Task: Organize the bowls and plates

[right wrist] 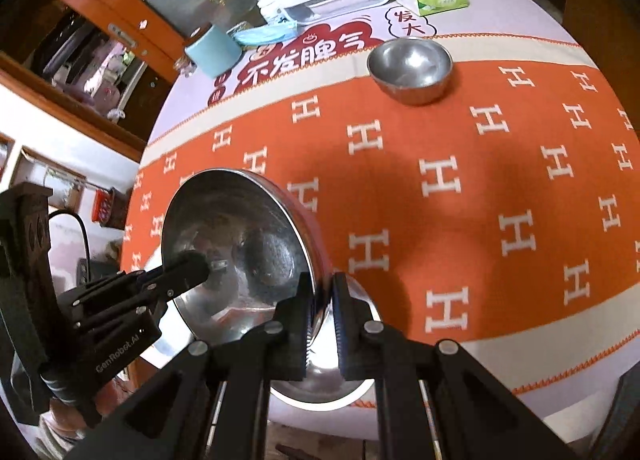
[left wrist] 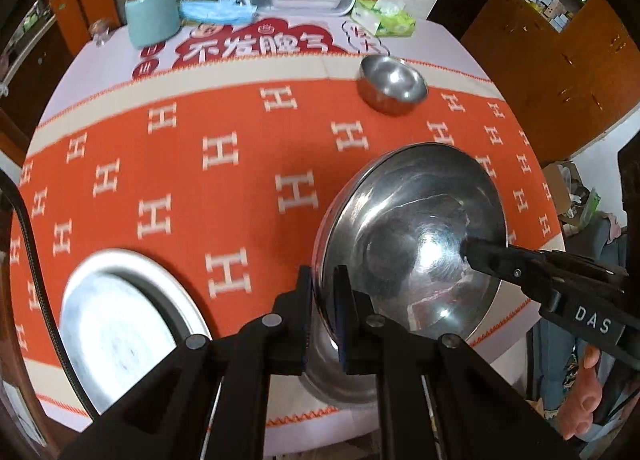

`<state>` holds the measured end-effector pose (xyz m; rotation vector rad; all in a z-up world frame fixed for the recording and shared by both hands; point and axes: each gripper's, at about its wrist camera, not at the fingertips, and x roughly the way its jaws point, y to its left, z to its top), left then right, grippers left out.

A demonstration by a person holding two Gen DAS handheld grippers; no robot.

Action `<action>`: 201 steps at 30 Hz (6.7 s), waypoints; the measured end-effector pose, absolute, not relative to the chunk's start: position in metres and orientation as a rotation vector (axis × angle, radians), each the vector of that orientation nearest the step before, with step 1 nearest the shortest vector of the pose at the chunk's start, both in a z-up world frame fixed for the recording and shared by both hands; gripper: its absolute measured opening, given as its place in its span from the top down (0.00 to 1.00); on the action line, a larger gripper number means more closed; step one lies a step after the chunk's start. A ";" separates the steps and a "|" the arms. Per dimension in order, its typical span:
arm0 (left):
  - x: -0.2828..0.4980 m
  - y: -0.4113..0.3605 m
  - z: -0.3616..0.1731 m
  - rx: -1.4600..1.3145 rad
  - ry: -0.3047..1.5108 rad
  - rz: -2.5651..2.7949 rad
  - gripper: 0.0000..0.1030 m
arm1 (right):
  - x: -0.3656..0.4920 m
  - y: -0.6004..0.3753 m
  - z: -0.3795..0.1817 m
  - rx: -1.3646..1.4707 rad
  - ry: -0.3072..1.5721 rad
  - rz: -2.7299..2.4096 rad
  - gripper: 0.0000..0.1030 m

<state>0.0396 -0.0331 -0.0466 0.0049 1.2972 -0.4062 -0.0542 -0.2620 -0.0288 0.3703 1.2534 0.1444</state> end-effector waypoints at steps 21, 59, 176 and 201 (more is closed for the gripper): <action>-0.008 -0.038 -0.129 0.017 1.452 -0.397 0.92 | -0.095 -0.259 -0.100 0.350 1.394 0.103 0.91; 0.001 -0.039 -0.105 0.048 1.370 -0.375 0.31 | -0.086 -0.251 -0.095 0.176 1.346 0.065 0.65; 0.180 -0.128 -0.054 0.092 1.359 -0.499 0.93 | 0.057 -0.349 -0.032 0.543 1.214 0.042 0.94; 0.005 -0.053 -0.094 0.037 1.410 -0.362 0.92 | -0.079 -0.272 -0.057 0.376 1.289 0.179 0.94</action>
